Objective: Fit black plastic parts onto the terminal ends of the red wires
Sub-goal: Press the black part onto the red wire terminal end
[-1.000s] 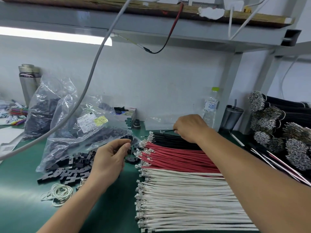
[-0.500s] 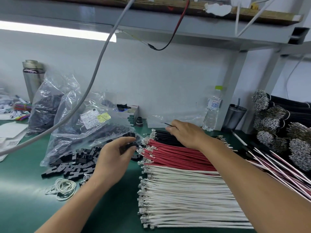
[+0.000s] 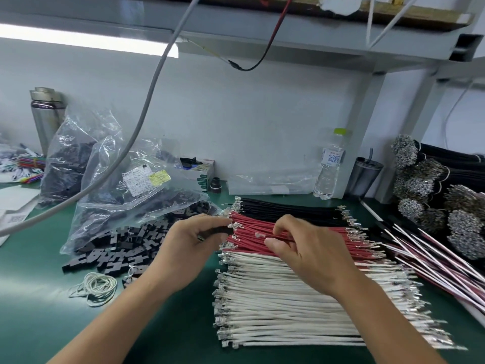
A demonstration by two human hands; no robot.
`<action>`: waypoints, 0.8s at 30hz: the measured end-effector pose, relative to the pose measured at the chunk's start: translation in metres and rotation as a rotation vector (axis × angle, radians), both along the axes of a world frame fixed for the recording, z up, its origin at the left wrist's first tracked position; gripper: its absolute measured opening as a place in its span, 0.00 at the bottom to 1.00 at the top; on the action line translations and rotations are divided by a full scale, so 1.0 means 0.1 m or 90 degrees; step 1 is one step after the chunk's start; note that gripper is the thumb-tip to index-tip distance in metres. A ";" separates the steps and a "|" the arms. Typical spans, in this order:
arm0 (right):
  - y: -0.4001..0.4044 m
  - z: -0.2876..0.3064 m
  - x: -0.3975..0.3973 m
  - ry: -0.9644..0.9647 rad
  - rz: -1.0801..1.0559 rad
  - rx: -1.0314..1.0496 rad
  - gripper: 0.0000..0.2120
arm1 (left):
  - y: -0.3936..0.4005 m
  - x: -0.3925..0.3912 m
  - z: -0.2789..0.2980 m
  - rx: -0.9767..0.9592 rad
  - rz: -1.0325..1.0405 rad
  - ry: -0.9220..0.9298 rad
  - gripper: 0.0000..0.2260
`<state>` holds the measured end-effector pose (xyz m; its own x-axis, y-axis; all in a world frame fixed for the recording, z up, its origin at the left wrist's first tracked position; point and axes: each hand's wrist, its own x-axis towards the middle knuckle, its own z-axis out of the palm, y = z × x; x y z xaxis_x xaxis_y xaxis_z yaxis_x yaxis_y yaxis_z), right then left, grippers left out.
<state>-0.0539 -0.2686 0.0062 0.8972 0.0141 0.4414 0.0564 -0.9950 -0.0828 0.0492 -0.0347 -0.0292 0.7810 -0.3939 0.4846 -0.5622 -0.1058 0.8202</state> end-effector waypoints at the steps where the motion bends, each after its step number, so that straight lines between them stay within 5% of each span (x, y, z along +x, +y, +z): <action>1: 0.04 -0.02 -0.04 0.000 0.011 0.026 0.25 | -0.01 -0.02 0.00 -0.002 -0.006 0.017 0.17; 9: 0.11 0.02 -0.11 -0.057 0.086 0.241 0.23 | -0.08 -0.16 0.07 -0.077 -0.086 0.109 0.11; 12: 0.09 0.03 -0.10 -0.048 0.110 0.309 0.15 | -0.09 -0.20 0.09 -0.083 -0.111 0.132 0.11; 15: 0.10 0.01 -0.09 -0.037 0.131 0.325 0.06 | -0.10 -0.22 0.10 -0.083 -0.107 0.147 0.11; 24: 0.13 -0.02 -0.09 -0.035 0.184 0.348 0.03 | -0.09 -0.22 0.11 -0.125 -0.095 0.191 0.11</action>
<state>-0.0632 -0.2555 0.0047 0.8670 0.0113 0.4982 0.3351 -0.7531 -0.5662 0.0269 -0.0435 -0.0179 0.8407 -0.4360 0.3211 -0.2916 0.1351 0.9469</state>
